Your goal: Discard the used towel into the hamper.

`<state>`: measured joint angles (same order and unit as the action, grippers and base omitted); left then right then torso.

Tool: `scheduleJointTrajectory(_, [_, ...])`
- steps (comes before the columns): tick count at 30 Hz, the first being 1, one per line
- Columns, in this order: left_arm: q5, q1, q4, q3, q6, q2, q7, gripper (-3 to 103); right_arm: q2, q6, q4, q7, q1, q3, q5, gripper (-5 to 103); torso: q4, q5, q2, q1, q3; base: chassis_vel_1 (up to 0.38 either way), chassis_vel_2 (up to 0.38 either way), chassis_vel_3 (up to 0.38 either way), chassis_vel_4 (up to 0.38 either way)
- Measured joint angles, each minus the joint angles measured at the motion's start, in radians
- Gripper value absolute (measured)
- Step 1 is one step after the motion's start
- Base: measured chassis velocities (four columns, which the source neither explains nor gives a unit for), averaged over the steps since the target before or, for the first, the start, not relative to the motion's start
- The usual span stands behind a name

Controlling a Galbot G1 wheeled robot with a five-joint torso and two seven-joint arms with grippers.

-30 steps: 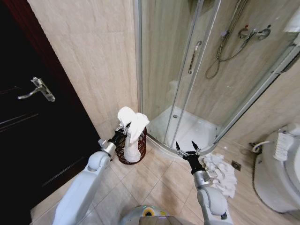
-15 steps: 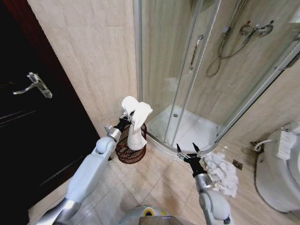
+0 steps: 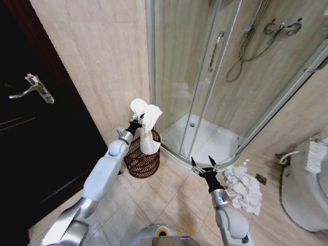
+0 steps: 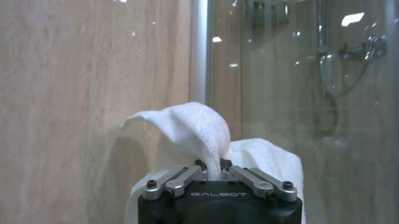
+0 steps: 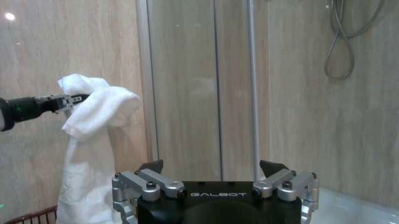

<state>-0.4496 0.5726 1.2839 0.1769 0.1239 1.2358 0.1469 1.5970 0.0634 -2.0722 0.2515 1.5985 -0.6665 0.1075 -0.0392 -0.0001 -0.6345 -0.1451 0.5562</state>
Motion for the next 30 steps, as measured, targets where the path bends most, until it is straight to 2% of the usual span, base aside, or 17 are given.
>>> scheduleJointTrajectory(7, [0.018, 0.007, -0.019, 0.004, 0.012, 0.008, -0.004, 7, 0.006, -0.001, 0.01, 0.005, -0.01, 0.006, -0.011, 100, 0.0001, 0.0001, 0.029, 0.013, -0.017, 0.0, 0.0, 0.0, 0.0])
scheduleJointTrajectory(11, [0.041, 0.014, -0.05, 0.001, 0.015, 0.008, -0.005, 7, 0.008, -0.001, 0.012, 0.006, -0.013, 0.01, -0.013, 100, -0.0001, 0.0001, 0.032, 0.014, -0.019, 0.0, 0.0, 0.0, 0.0])
scheduleJointTrajectory(14, [0.065, 0.009, -0.127, -0.002, 0.038, 0.022, -0.009, 7, 0.01, 0.0, 0.015, 0.006, -0.014, 0.013, -0.015, 100, -0.0002, -0.0001, 0.033, 0.014, -0.019, 0.0, 0.0, 0.0, 0.0])
scheduleJointTrajectory(24, [0.073, -0.016, -0.22, -0.045, 0.033, 0.05, 0.007, 7, 0.009, 0.015, 0.024, 0.006, -0.006, 0.008, -0.012, 100, 0.0001, 0.0002, 0.029, 0.012, -0.017, 0.0, 0.0, 0.0, 0.0])
scheduleJointTrajectory(30, [0.113, -0.056, -0.382, -0.08, 0.056, 0.092, 0.002, 7, 0.011, 0.022, 0.033, 0.006, -0.011, 0.008, -0.007, 100, 0.0, 0.0001, 0.026, 0.011, -0.016, 0.0, 0.0, 0.0, 0.0])
